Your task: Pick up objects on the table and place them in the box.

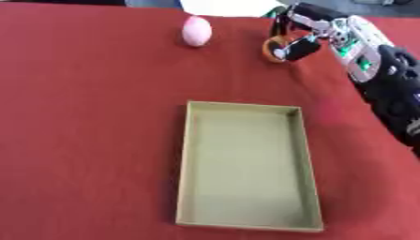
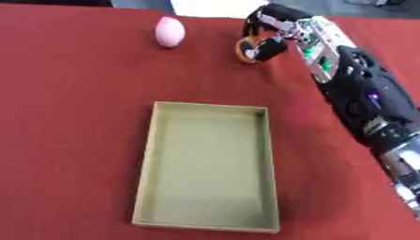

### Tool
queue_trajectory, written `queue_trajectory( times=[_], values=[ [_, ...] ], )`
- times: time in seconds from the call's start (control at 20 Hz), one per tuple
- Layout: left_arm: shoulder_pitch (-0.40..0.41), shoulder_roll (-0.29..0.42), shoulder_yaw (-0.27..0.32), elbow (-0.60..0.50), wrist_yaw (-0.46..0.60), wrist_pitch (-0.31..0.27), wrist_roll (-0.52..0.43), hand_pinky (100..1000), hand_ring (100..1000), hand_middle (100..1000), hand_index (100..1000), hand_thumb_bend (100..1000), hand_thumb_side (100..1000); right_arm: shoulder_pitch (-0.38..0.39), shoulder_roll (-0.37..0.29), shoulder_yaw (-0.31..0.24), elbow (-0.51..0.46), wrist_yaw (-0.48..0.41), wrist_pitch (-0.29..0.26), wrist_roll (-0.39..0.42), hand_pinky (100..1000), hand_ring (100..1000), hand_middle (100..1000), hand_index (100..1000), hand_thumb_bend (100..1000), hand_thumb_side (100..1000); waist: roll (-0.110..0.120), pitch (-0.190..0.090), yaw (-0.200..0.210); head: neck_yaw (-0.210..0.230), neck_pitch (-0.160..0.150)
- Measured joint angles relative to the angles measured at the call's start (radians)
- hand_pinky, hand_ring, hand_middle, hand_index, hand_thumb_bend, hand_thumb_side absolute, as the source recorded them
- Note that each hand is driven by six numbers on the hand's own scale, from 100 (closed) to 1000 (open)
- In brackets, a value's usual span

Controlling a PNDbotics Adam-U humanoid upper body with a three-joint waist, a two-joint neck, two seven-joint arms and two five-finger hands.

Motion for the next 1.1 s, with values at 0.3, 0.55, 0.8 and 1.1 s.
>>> queue_trajectory(
  times=[0.3,0.55,0.8,1.1],
  values=[
    [0.000,0.000,0.000,0.000,0.000,0.000,0.000,808,730,636,781,144,520,0.007,0.000,0.001,-0.006,-0.017,0.013,-0.017,679,695,327,501,100,100,0.000,-0.004,0.000,0.000,0.005],
    [0.000,0.000,0.000,0.000,0.000,0.000,-0.001,808,731,637,782,146,518,0.009,0.000,0.006,-0.007,-0.032,0.030,-0.027,625,641,274,451,100,100,0.000,-0.007,0.000,0.000,0.008],
    [0.000,0.000,0.001,0.000,0.002,-0.002,-0.002,808,732,638,783,152,514,0.009,0.000,0.014,-0.027,-0.061,0.049,-0.030,607,632,253,435,100,100,0.001,-0.014,0.001,0.000,0.015],
    [0.001,0.001,0.001,0.000,0.002,-0.002,-0.004,807,735,640,784,163,504,0.001,-0.018,0.022,-0.103,-0.094,0.070,-0.037,609,632,241,427,100,100,0.003,-0.043,-0.006,0.004,0.026]
  ],
)
